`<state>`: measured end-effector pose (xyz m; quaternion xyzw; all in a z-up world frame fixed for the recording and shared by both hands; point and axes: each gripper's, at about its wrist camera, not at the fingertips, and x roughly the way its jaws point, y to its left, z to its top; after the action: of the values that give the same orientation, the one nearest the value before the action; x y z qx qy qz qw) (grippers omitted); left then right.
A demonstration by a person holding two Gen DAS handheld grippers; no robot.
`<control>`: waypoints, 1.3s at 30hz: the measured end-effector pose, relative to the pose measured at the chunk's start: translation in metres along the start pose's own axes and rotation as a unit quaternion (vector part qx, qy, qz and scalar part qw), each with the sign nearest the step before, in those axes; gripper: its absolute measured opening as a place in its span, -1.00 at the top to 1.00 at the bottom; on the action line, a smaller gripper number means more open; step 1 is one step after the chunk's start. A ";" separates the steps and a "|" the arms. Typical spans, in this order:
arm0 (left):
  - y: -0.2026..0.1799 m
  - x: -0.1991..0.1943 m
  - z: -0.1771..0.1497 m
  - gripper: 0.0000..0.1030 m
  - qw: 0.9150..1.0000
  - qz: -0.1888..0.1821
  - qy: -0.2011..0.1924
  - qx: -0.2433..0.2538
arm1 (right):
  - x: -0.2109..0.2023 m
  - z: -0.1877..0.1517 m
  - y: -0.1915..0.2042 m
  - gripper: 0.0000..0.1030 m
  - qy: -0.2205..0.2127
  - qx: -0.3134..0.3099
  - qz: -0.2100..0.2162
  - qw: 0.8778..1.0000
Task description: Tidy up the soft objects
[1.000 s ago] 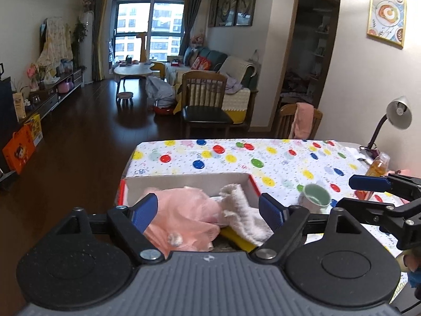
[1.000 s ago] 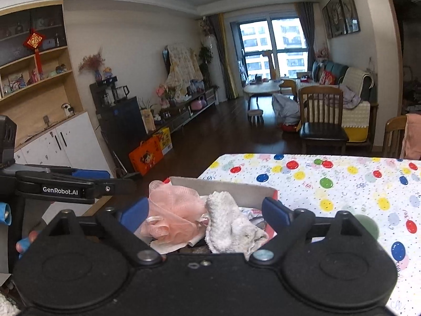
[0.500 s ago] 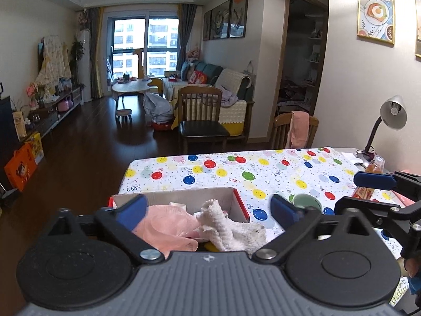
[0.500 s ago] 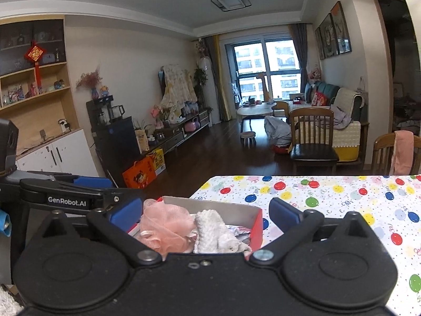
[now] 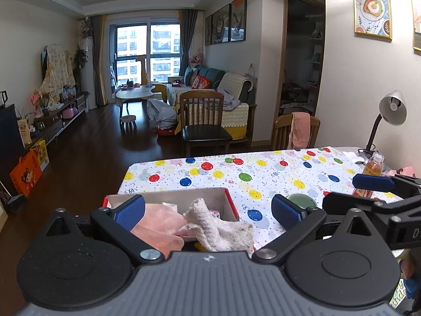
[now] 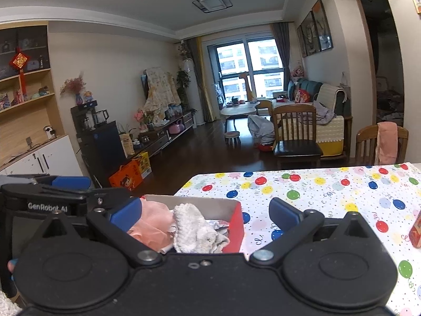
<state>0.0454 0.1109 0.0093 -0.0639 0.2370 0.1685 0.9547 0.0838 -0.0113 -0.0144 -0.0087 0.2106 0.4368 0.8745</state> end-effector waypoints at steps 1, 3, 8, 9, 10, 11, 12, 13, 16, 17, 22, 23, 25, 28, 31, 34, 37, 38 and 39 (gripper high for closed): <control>0.000 -0.001 -0.001 -1.00 1.000 0.000 0.002 -0.002 | -0.001 -0.001 -0.001 -1.00 -0.001 0.002 -0.002 1.000; -0.001 -0.002 -0.004 -1.00 1.000 0.002 0.005 -0.009 | -0.003 -0.002 -0.002 -1.00 -0.002 0.004 -0.005 1.000; 0.000 -0.006 -0.010 -1.00 1.000 0.006 0.012 -0.025 | -0.006 -0.006 -0.004 -1.00 -0.001 0.007 -0.012 1.000; 0.001 -0.006 -0.010 -1.00 0.999 0.007 0.012 -0.029 | -0.006 -0.006 -0.005 -1.00 -0.001 0.007 -0.013 1.000; 0.002 -0.007 -0.011 -1.00 0.999 0.007 0.012 -0.033 | -0.007 -0.006 -0.005 -1.00 0.000 0.007 -0.014 1.000; 0.003 -0.007 -0.012 -1.00 0.999 0.008 0.014 -0.037 | -0.007 -0.007 -0.005 -1.00 0.001 0.006 -0.016 1.000; 0.003 -0.007 -0.012 -1.00 0.999 0.008 0.015 -0.039 | -0.008 -0.007 -0.005 -1.00 0.002 0.006 -0.017 1.000; 0.003 -0.008 -0.013 -1.00 0.999 0.008 0.016 -0.041 | -0.008 -0.007 -0.005 -1.00 0.001 0.007 -0.018 1.000; 0.002 -0.008 -0.016 -1.00 0.999 0.007 0.022 -0.042 | -0.009 -0.008 -0.002 -1.00 0.001 0.005 -0.028 1.000; 0.002 -0.008 -0.017 -1.00 0.999 0.006 0.023 -0.043 | -0.009 -0.008 -0.002 -1.00 0.002 0.006 -0.030 1.000; 0.001 -0.009 -0.017 -1.00 0.999 0.004 0.021 -0.042 | -0.009 -0.009 0.001 -1.00 0.001 0.004 -0.041 0.999; 0.000 -0.010 -0.017 -1.00 0.999 0.004 0.020 -0.041 | -0.009 -0.009 0.001 -1.00 0.002 0.003 -0.044 0.999; -0.001 -0.011 -0.017 -1.00 0.999 0.003 0.018 -0.037 | -0.010 -0.009 0.001 -1.00 0.002 0.002 -0.044 0.999; -0.002 -0.009 -0.016 -1.00 0.999 0.003 0.018 -0.036 | -0.010 -0.009 0.001 -1.00 0.002 0.002 -0.043 0.999; -0.002 -0.010 -0.015 -1.00 0.999 0.004 0.018 -0.036 | -0.009 -0.010 0.000 -1.00 0.003 0.001 -0.043 0.999; -0.003 -0.011 -0.014 -1.00 0.999 0.002 0.015 -0.034 | -0.009 -0.010 0.001 -1.00 0.003 0.001 -0.043 0.999; -0.002 -0.012 -0.014 -1.00 0.999 0.002 0.012 -0.033 | -0.008 -0.010 0.001 -1.00 0.004 -0.001 -0.044 0.999; -0.002 -0.013 -0.014 -1.00 0.999 0.002 0.011 -0.034 | -0.009 -0.010 0.001 -1.00 0.004 0.000 -0.043 0.999; -0.002 -0.013 -0.014 -1.00 0.999 0.002 0.010 -0.034 | -0.009 -0.010 0.001 -1.00 0.004 0.000 -0.043 0.999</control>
<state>0.0294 0.1023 0.0033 -0.0970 0.2407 0.1781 0.9492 0.0747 -0.0194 -0.0196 -0.0191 0.2137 0.3990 0.8915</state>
